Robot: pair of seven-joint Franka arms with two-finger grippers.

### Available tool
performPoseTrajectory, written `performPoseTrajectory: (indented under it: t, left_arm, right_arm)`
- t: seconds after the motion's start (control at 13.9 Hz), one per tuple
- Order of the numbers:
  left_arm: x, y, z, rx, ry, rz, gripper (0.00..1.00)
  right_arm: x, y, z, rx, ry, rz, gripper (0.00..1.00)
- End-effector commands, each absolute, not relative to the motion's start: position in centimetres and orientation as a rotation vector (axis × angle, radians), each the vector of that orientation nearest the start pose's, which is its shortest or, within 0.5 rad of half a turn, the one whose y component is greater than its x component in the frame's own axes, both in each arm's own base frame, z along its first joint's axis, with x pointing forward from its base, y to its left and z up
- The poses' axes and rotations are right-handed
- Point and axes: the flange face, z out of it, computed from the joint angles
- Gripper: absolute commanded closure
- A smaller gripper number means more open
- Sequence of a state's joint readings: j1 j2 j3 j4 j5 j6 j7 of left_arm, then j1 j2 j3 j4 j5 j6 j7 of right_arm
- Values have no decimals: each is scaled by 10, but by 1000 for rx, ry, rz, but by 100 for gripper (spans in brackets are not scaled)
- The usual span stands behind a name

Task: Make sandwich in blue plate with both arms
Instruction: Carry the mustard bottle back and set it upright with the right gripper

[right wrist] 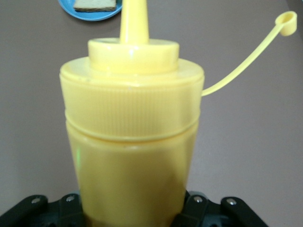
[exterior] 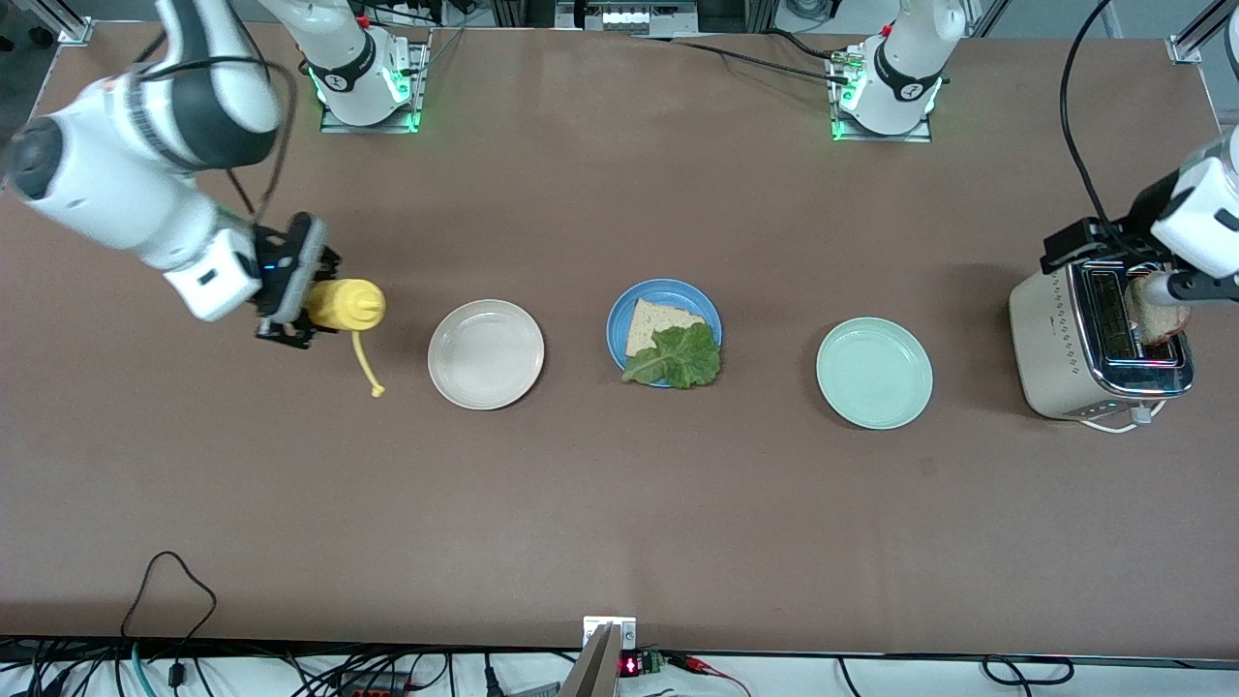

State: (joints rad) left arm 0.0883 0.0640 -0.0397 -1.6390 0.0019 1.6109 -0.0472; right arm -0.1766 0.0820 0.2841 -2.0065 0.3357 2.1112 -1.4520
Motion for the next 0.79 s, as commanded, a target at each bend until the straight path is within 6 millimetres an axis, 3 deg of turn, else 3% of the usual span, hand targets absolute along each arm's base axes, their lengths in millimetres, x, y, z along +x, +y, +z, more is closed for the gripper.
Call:
performPoseTrajectory:
  t: [0.0, 0.22, 0.36, 0.57, 0.72]
  left_arm:
    - [595, 98, 548, -3133, -274, 166, 0]
    - [597, 161, 515, -3088, -300, 245, 0]
    - [599, 190, 480, -3053, -229, 341, 0]
    - [596, 256, 438, -3089, -141, 404, 0]
    - [594, 267, 421, -3108, -56, 443, 0]
  right_arm:
    - [566, 15, 415, -2114, -1851, -393, 100]
    - [563, -48, 384, -1986, -1806, -502, 100]
    - [561, -84, 351, -1943, -1772, -554, 100]
    - [552, -120, 294, -1852, -1632, -668, 100]
    - [545, -137, 261, -1810, -1548, -736, 100]
